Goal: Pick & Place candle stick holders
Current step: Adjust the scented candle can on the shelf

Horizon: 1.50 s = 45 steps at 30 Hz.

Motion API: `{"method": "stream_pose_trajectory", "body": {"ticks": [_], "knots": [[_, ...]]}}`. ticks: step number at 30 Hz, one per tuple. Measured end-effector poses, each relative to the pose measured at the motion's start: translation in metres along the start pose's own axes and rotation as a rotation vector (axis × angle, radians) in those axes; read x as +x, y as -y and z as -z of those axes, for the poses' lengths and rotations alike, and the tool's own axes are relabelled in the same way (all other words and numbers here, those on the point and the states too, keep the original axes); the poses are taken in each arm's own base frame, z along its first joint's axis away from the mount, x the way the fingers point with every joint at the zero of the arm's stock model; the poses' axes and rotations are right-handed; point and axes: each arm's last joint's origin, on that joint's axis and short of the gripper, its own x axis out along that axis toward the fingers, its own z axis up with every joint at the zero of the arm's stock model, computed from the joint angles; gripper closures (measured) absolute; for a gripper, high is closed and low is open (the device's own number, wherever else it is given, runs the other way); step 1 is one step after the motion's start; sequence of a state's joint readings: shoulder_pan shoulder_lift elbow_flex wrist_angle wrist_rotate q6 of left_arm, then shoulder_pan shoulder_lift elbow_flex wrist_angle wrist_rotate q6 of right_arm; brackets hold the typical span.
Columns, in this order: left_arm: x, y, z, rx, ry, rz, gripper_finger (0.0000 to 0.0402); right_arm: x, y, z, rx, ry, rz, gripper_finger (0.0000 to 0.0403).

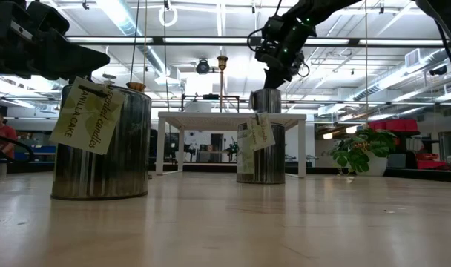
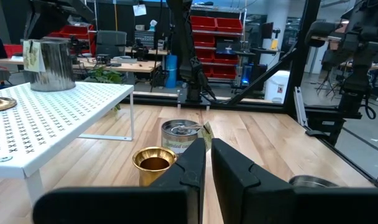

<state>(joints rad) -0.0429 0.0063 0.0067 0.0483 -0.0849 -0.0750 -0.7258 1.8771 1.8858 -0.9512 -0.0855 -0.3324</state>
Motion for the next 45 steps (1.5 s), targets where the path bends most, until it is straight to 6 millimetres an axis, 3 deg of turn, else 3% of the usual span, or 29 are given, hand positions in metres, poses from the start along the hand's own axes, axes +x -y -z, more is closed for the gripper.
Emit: {"method": "stream_pose_trajectory", "body": {"ticks": [31, 39, 45], "knots": [[0.000, 0.000, 0.000, 0.000, 0.000, 0.000, 0.0369, 0.001, 0.007, -0.007, 0.003, 0.045, 0.134, 0.0403], [0.000, 0.000, 0.000, 0.000, 0.000, 0.000, 0.0369, 0.000, 0.005, -0.007, 0.014, 0.078, 0.035, 0.0403], [0.000, 0.000, 0.000, 0.000, 0.000, 0.000, 0.0369, -0.013, 0.006, -0.006, 0.060, 0.130, -0.071, 0.0403]]}}
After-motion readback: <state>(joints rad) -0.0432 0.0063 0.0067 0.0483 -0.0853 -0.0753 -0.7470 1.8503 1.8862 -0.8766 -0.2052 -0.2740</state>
